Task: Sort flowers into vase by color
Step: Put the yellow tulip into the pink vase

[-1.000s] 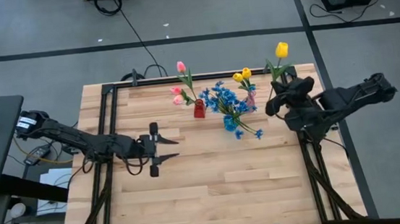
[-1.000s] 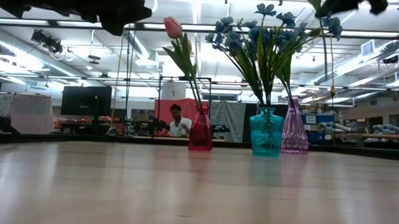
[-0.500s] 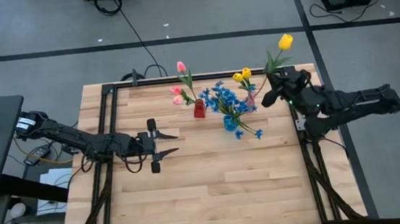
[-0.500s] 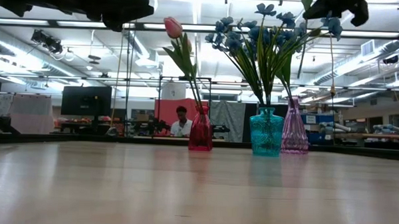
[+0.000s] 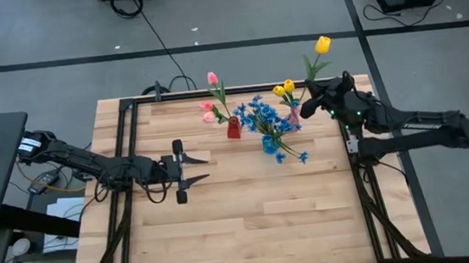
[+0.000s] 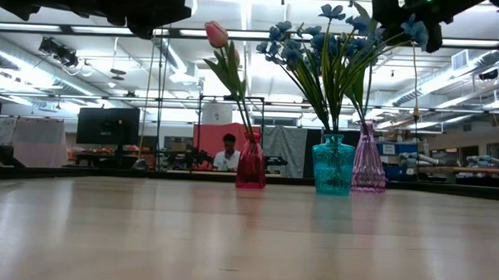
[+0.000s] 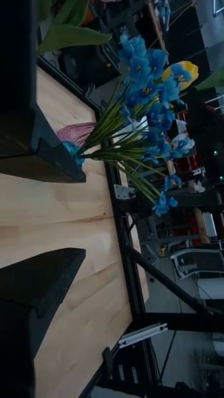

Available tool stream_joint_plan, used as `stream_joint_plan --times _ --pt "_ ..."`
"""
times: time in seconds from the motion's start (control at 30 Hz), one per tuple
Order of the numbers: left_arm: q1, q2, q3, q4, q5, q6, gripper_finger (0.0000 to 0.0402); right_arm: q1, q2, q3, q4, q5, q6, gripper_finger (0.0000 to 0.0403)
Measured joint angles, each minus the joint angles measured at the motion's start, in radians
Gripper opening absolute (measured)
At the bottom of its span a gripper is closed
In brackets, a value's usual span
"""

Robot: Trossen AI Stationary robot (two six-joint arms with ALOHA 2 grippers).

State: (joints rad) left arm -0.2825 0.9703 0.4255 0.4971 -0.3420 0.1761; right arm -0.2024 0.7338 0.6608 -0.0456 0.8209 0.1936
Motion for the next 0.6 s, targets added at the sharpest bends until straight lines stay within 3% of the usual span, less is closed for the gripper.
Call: stream_joint_plan --times 0.43,0.6 --pt "0.000 -0.012 0.000 -0.012 -0.021 0.000 0.0188 -0.051 0.000 -0.113 0.020 -0.083 0.029 0.0006" --pt "0.000 -0.014 0.000 -0.013 -0.026 0.001 0.0188 -0.051 0.006 -0.203 0.125 -0.106 0.039 0.0007"
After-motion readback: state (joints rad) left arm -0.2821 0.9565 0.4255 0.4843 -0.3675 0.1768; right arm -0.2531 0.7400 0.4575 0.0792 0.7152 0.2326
